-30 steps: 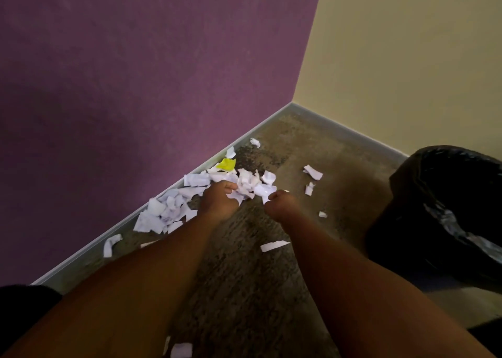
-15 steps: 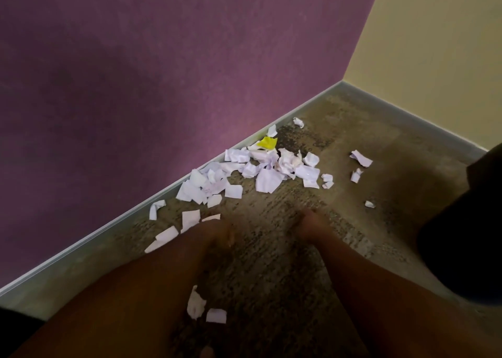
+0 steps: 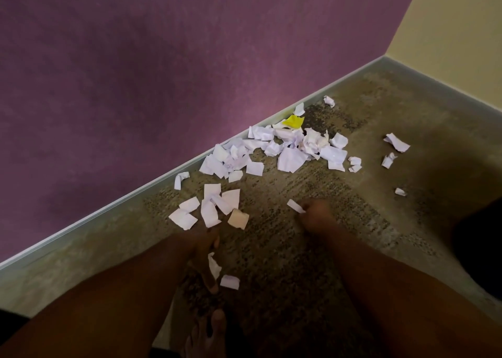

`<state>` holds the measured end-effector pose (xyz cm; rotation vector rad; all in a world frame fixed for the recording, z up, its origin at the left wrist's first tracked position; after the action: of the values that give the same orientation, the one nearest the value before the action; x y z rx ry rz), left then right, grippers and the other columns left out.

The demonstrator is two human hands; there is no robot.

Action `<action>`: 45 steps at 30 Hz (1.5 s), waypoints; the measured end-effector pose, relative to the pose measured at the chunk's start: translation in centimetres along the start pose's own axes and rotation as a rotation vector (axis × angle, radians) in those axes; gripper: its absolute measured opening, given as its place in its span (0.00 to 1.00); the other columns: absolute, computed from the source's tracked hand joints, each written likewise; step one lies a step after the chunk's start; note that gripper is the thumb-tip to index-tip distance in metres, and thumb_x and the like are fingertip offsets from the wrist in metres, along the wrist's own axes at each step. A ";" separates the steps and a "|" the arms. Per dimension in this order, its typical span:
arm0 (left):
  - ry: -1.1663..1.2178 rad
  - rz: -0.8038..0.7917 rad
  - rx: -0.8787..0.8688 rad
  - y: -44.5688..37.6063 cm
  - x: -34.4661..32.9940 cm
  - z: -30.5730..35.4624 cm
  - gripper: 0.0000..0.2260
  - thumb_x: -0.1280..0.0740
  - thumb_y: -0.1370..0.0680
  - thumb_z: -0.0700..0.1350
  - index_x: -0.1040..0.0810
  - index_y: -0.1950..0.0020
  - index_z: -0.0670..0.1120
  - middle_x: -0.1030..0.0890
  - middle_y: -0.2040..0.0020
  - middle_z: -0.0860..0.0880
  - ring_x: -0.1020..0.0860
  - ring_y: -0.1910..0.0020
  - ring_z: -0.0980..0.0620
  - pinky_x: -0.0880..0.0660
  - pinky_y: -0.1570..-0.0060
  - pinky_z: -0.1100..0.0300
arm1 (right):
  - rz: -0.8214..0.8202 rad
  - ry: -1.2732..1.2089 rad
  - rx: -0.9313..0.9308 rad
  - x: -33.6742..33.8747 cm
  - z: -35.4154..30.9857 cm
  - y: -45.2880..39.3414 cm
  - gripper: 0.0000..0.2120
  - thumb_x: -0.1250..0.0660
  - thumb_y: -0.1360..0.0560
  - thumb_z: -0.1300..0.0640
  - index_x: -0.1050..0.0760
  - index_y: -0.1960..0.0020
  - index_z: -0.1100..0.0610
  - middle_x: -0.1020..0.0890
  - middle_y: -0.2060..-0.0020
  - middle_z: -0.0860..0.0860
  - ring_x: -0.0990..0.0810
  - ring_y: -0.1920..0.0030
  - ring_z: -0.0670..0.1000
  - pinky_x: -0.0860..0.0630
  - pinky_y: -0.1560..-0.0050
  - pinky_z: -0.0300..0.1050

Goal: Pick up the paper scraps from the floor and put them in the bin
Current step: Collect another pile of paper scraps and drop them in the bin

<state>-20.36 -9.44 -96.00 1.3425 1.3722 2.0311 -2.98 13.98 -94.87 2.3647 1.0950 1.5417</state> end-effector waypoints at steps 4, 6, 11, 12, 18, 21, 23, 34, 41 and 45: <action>-0.041 0.072 -0.053 0.2 -1.3 1.0 0.53 0.21 0.50 0.69 0.40 0.30 0.57 0.36 0.27 0.50 0.32 0.33 0.47 0.26 0.38 0.49 | -0.085 -0.011 0.123 -2.5 -2.6 0.5 0.16 0.33 0.25 0.60 0.22 0.37 0.58 0.20 0.40 0.57 0.22 0.40 0.57 0.28 0.41 0.44; -0.019 0.100 -0.124 0.2 -1.6 2.1 0.53 0.21 0.44 0.66 0.41 0.26 0.55 0.39 0.24 0.49 0.34 0.29 0.46 0.29 0.34 0.49 | -0.117 -0.008 0.152 -3.3 -3.3 0.6 0.17 0.34 0.25 0.61 0.23 0.37 0.57 0.20 0.39 0.56 0.23 0.40 0.57 0.28 0.41 0.44; -0.040 0.164 -0.298 0.7 -1.9 5.0 0.31 0.24 0.31 0.58 0.28 0.33 0.49 0.27 0.34 0.49 0.29 0.38 0.50 0.31 0.44 0.61 | -0.116 -0.038 0.171 -4.1 -4.1 0.3 0.16 0.33 0.25 0.60 0.22 0.38 0.57 0.19 0.42 0.56 0.22 0.41 0.56 0.28 0.43 0.44; -0.041 0.180 -0.322 0.8 -2.0 5.3 0.28 0.25 0.29 0.57 0.26 0.33 0.48 0.26 0.36 0.49 0.28 0.39 0.51 0.33 0.46 0.63 | -0.117 -0.039 0.175 -4.1 -4.2 0.2 0.16 0.33 0.25 0.60 0.23 0.37 0.57 0.19 0.42 0.56 0.22 0.41 0.56 0.28 0.42 0.45; 0.028 0.184 -0.379 0.8 -2.0 5.3 0.19 0.29 0.27 0.61 0.17 0.47 0.47 0.18 0.48 0.51 0.24 0.52 0.57 0.30 0.56 0.67 | -0.112 -0.068 0.197 -4.7 -4.6 0.0 0.16 0.32 0.25 0.61 0.23 0.38 0.57 0.19 0.43 0.56 0.22 0.43 0.56 0.27 0.46 0.44; 0.166 0.310 -0.369 0.3 -0.7 4.3 0.16 0.30 0.27 0.62 0.18 0.51 0.51 0.23 0.47 0.54 0.27 0.50 0.59 0.33 0.57 0.70 | -0.102 -0.102 0.206 -4.9 -4.9 -0.2 0.13 0.32 0.24 0.61 0.22 0.40 0.57 0.18 0.45 0.55 0.21 0.46 0.55 0.31 0.51 0.40; 0.383 0.504 -0.305 0.3 1.7 2.6 0.14 0.30 0.28 0.65 0.21 0.54 0.56 0.26 0.48 0.57 0.26 0.48 0.58 0.31 0.55 0.67 | -0.088 -0.135 0.216 -4.9 -5.4 -0.2 0.12 0.32 0.24 0.61 0.22 0.40 0.58 0.18 0.46 0.55 0.21 0.45 0.56 0.30 0.51 0.41; 0.729 1.117 -0.087 -1.0 8.1 -3.0 0.21 0.27 0.31 0.62 0.23 0.42 0.56 0.26 0.38 0.50 0.30 0.37 0.53 0.31 0.42 0.64 | -0.085 -0.352 0.326 -7.0 -11.4 -2.1 0.16 0.31 0.25 0.58 0.22 0.38 0.54 0.18 0.49 0.50 0.20 0.51 0.47 0.25 0.56 0.34; 0.907 1.126 0.449 -2.8 5.4 -10.0 0.45 0.35 0.37 0.76 0.40 0.26 0.56 0.43 0.22 0.45 0.45 0.23 0.41 0.41 0.29 0.36 | 0.327 -0.168 0.322 -4.2 -12.1 -5.4 0.21 0.28 0.29 0.44 0.23 0.41 0.54 0.26 0.39 0.52 0.31 0.35 0.54 0.32 0.37 0.46; 0.934 1.162 0.552 -3.7 4.7 -10.4 0.50 0.38 0.38 0.78 0.43 0.23 0.52 0.41 0.22 0.43 0.44 0.23 0.40 0.46 0.27 0.37 | 0.444 -0.058 0.451 -2.7 -14.8 -6.8 0.31 0.30 0.34 0.34 0.22 0.39 0.53 0.26 0.35 0.53 0.32 0.33 0.58 0.30 0.35 0.55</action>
<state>-32.20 -9.86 -97.69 1.7362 1.8181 3.5631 -19.33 13.16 -92.93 3.1111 1.0429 1.4439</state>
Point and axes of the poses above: each hand's wrist, its own y-axis away from the middle knuckle, its own x-axis out of the back of the hand, z = x × y, the point moved 9 cm from there along -y, towards the middle knuckle
